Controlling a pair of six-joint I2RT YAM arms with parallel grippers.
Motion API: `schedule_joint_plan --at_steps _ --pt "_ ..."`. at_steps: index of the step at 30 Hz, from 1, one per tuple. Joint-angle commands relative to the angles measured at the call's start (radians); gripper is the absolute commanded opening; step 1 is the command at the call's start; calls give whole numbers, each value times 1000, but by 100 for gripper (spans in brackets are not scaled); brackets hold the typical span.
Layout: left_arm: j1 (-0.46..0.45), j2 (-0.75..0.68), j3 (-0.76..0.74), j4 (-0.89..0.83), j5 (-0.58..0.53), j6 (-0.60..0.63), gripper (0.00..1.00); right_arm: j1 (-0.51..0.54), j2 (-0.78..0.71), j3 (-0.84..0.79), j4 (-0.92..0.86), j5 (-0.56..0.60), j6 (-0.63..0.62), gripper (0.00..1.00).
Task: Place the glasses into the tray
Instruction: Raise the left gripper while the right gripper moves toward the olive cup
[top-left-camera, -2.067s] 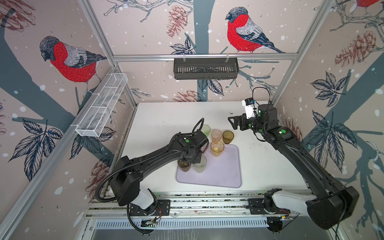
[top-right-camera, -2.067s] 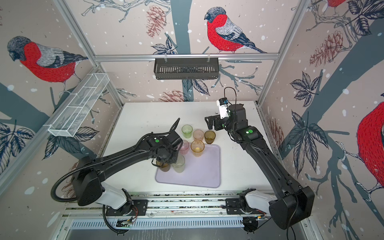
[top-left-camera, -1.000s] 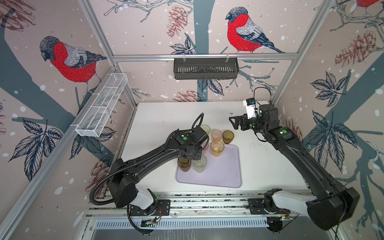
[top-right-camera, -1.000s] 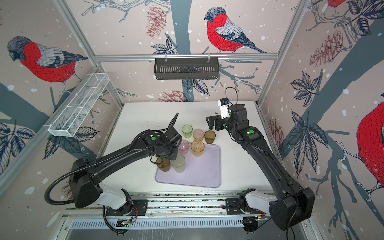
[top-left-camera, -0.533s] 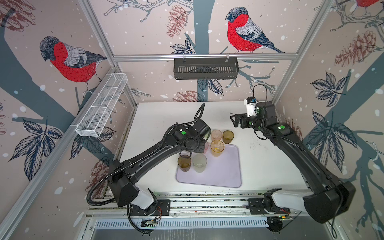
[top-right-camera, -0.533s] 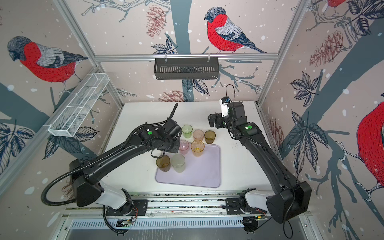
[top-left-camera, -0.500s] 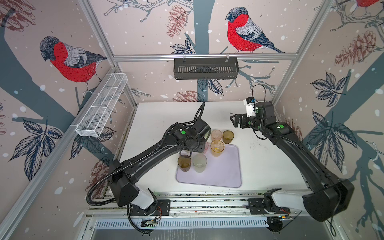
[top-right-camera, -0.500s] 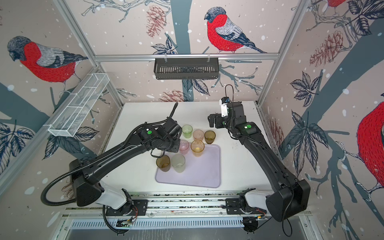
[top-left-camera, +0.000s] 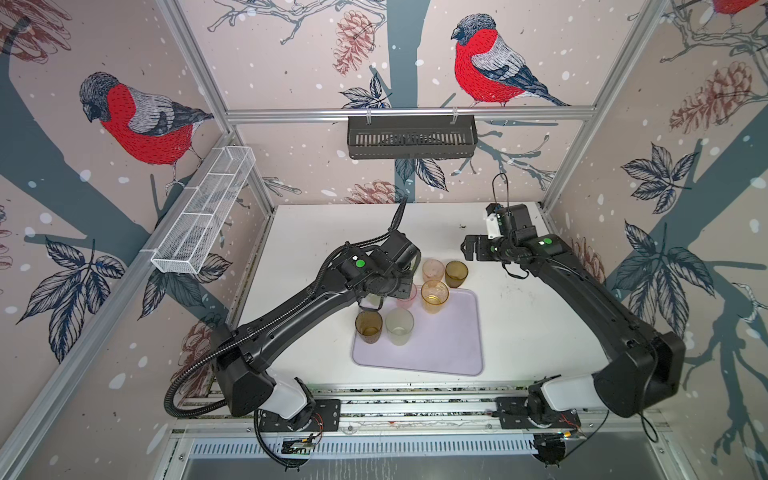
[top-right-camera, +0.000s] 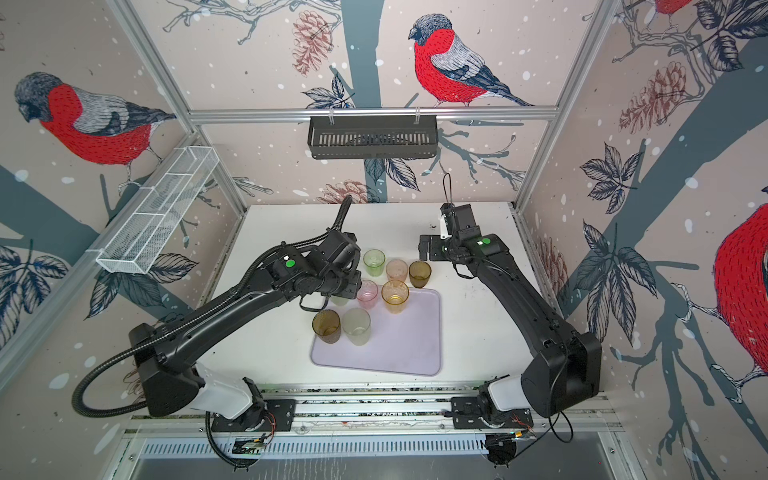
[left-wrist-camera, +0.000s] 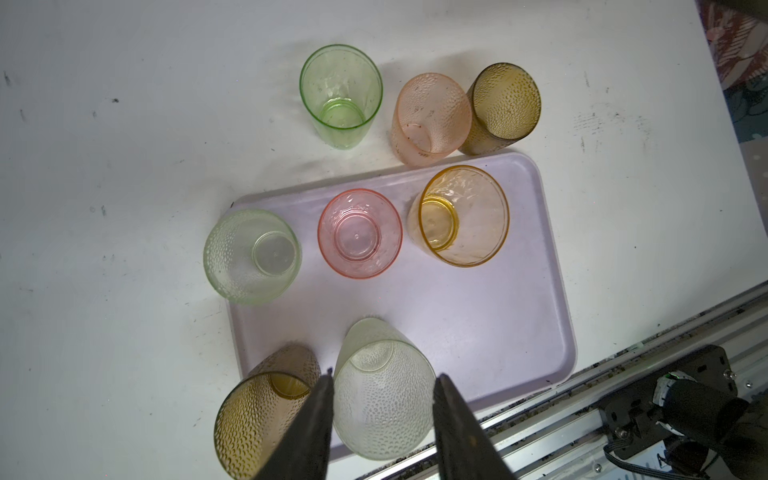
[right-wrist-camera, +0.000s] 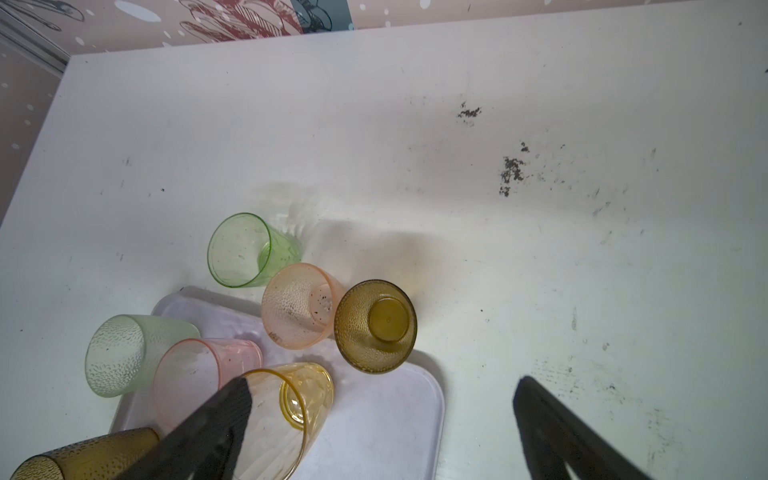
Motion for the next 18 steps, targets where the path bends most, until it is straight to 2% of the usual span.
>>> schedule_joint_plan --at_steps 1,6,18 --pt "3 -23 -17 94 3 29 45 1 16 25 -78 2 6 100" --pt "24 -22 -13 146 20 24 56 0 23 22 -109 1 1 100" --pt "27 -2 0 230 82 23 69 -17 90 43 -153 19 -38 99"
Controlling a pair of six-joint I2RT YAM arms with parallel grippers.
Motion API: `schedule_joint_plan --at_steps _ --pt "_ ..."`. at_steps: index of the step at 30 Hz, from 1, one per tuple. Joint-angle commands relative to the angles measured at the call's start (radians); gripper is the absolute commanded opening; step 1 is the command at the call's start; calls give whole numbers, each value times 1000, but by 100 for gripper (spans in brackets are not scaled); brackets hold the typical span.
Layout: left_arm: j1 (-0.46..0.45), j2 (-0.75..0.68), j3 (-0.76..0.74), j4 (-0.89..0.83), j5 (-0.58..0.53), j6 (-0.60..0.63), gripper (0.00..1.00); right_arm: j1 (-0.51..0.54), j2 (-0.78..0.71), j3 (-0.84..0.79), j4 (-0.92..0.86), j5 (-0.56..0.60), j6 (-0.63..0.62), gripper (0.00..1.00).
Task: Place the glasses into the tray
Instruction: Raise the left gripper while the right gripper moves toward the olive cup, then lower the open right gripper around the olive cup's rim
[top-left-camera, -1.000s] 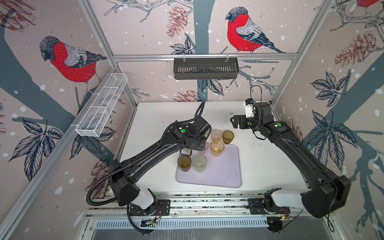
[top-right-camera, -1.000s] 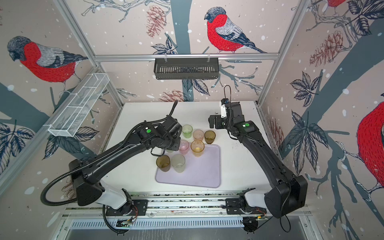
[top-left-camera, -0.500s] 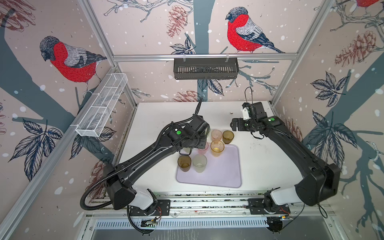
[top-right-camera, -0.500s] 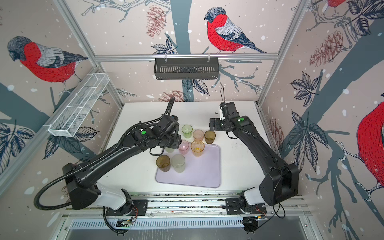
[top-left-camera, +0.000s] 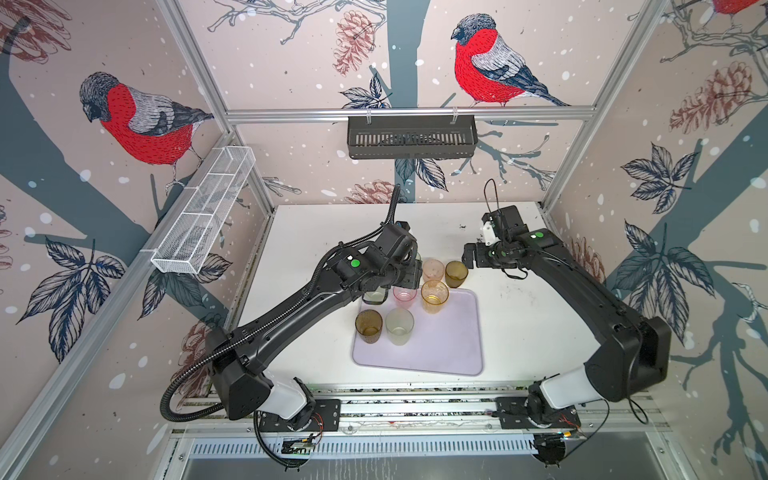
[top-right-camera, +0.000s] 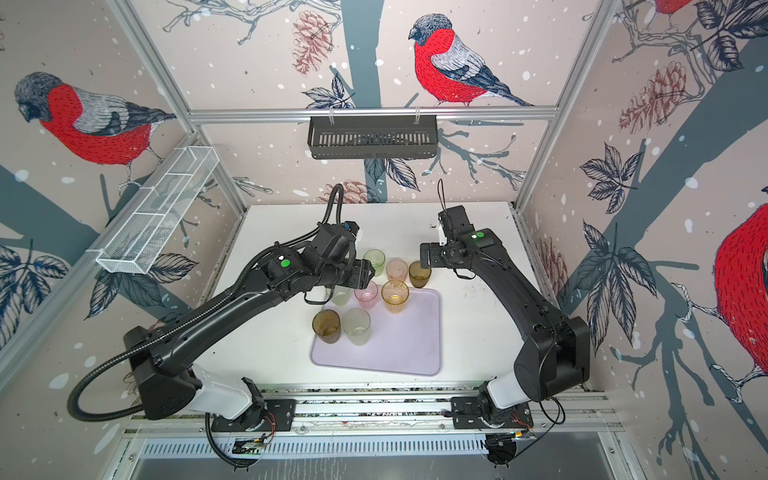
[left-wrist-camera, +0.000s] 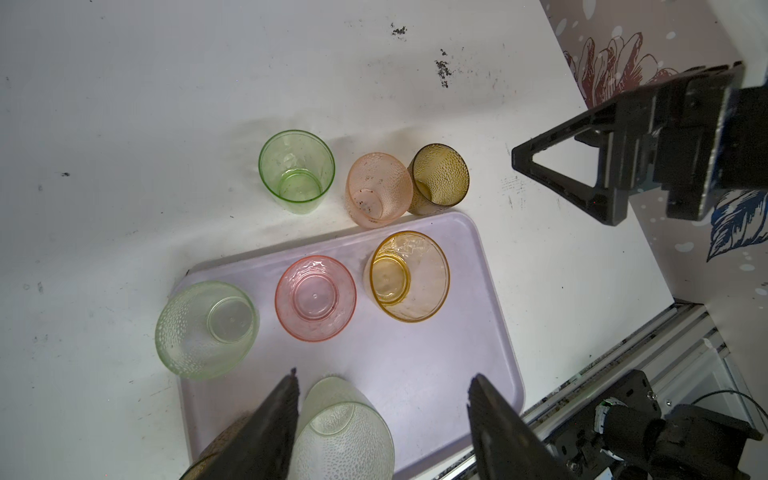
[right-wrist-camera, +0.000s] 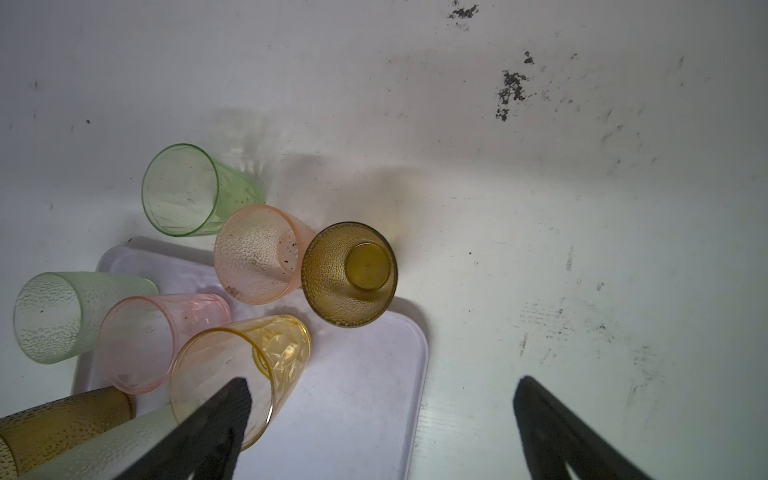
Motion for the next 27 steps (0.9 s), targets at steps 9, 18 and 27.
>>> schedule_joint_plan --at_steps 9,18,27 --pt "1 21 15 99 89 9 83 -13 82 31 -20 6 -27 97" --pt "0 29 -9 170 161 -6 98 -23 128 31 -14 3 -44 95" --pt "-7 26 -32 199 166 -26 98 -29 178 32 -11 1 -63 91"
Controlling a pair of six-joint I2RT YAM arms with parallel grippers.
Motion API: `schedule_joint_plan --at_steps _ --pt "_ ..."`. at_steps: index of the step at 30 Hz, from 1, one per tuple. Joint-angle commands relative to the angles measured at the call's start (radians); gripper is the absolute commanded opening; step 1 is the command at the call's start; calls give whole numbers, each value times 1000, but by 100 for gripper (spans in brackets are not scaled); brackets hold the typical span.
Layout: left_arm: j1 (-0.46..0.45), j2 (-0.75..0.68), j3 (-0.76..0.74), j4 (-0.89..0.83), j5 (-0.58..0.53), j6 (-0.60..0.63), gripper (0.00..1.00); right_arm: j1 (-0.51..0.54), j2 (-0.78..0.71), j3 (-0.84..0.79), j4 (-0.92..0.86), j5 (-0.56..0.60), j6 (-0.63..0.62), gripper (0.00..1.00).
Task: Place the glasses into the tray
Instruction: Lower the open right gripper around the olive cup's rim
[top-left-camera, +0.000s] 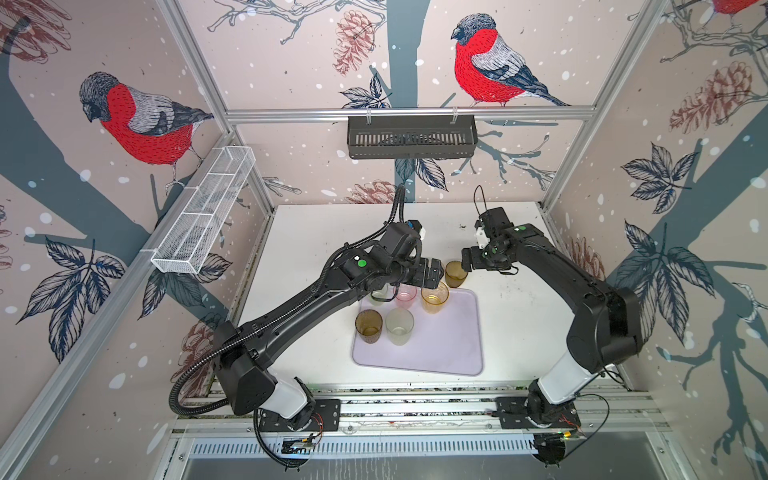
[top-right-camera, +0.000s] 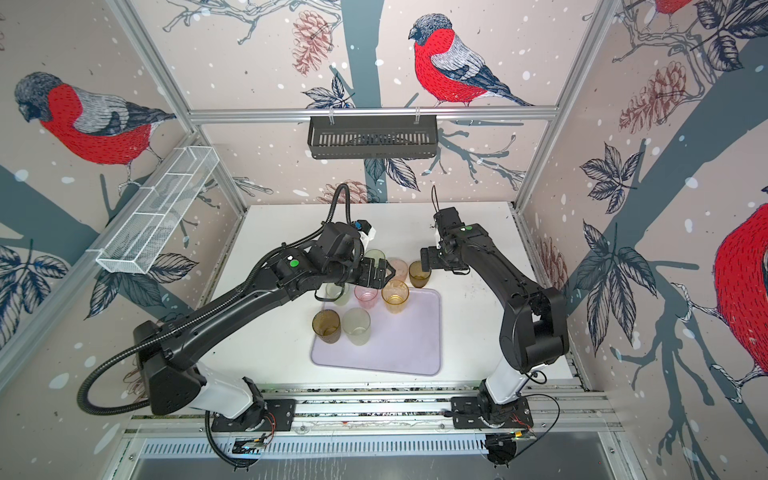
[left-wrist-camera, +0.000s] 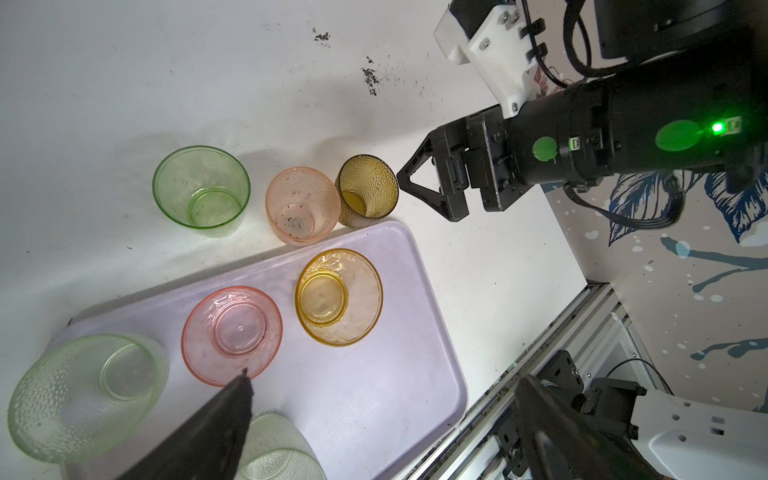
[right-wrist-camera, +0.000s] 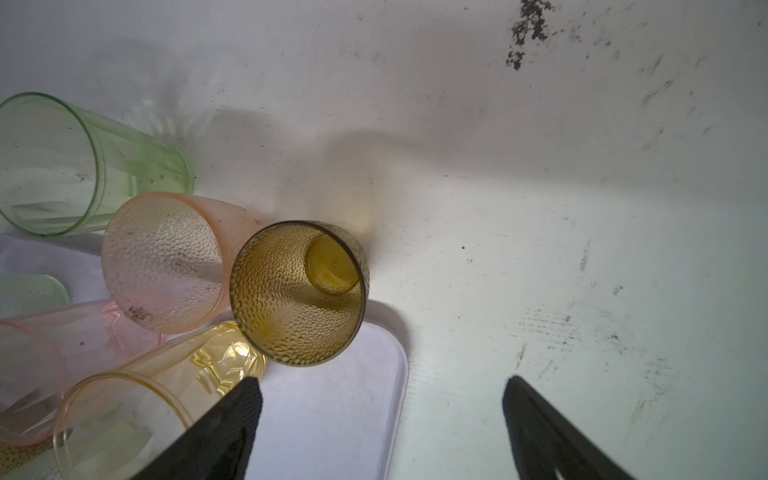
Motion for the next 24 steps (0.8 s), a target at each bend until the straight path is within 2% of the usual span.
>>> schedule_joint_plan --at_steps 1,7,12,24 --pt "-5 -1 -4 47 10 -15 98 -3 16 8 -5 -1 -11 91" --pt "-11 -2 -13 46 2 -21 98 -3 53 19 8 -10 -9 80" --pt "-11 -5 -15 46 -4 -23 98 1 85 36 11 -21 -9 76" --pt "-14 -3 -11 39 -13 -22 98 8 138 42 36 -37 -9 57"
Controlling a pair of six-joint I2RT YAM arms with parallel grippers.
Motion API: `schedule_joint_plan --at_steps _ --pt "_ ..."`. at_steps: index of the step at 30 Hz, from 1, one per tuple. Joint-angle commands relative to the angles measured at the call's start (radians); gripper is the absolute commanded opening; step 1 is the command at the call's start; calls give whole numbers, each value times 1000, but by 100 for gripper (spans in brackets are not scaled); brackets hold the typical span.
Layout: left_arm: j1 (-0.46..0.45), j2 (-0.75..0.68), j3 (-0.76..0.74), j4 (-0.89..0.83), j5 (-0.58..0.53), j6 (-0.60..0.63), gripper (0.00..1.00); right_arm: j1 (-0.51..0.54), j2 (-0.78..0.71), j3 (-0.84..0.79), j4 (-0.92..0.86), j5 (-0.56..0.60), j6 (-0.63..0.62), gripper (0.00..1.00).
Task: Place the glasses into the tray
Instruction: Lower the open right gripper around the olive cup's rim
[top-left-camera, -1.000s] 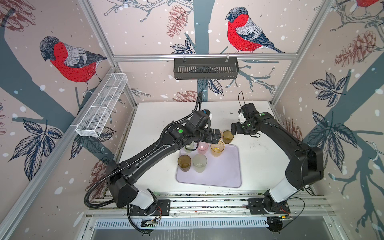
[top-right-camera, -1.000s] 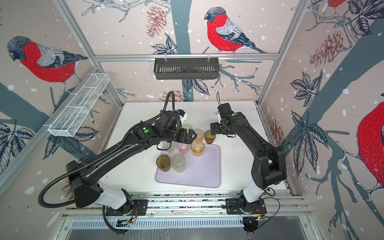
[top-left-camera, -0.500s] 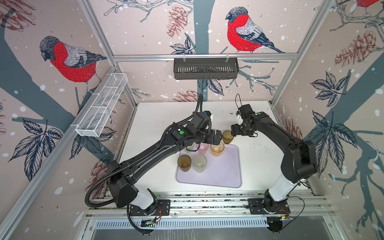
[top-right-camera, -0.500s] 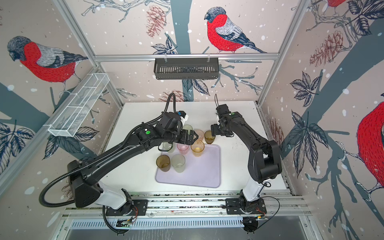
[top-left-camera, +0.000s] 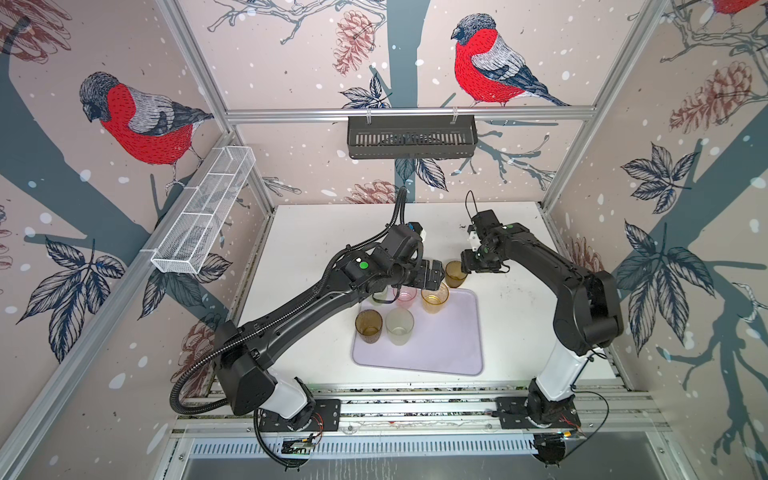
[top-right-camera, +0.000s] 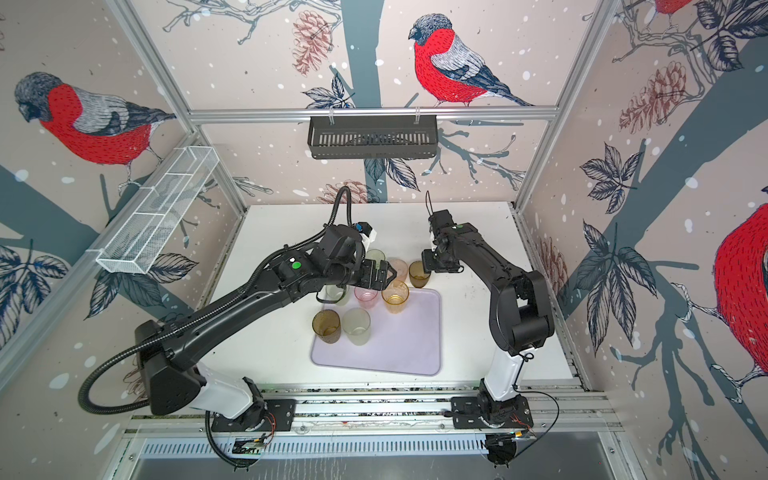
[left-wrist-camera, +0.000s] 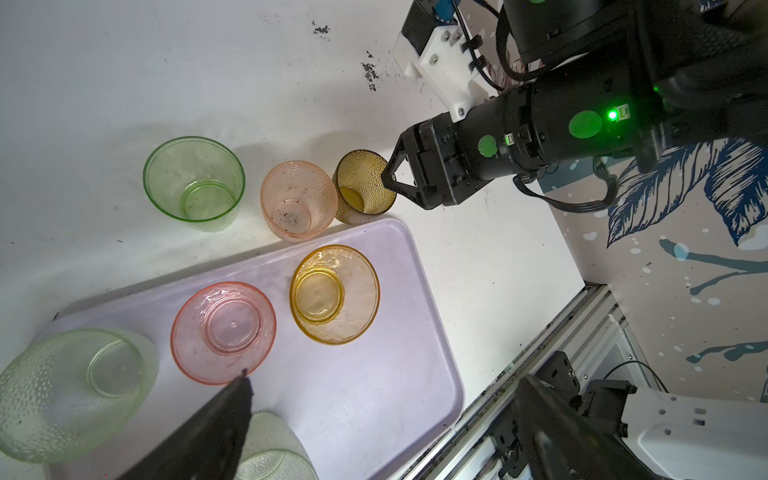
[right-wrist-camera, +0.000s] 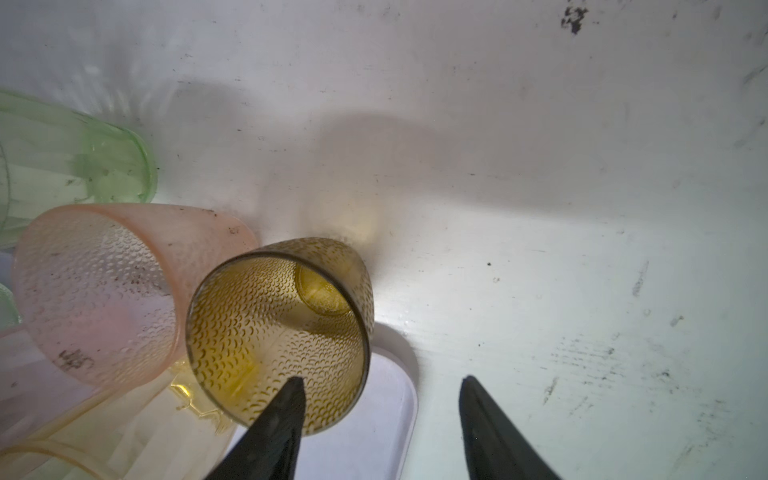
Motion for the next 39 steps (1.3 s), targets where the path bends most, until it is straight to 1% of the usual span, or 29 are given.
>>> schedule_joint_plan --at_steps 1,11,21,31,39 --pt "-1 0 5 31 -7 -4 98 3 12 10 20 -11 -7 56" --pt "-2 10 12 32 2 4 98 8 40 15 30 -9 -8 44" --pt "-1 13 15 30 5 7 98 13 58 22 35 -13 -12 37" --pt "0 11 14 28 2 6 98 15 71 30 33 -4 -12 28" --pt "-1 7 10 29 1 3 98 17 77 32 34 1 -13 26"
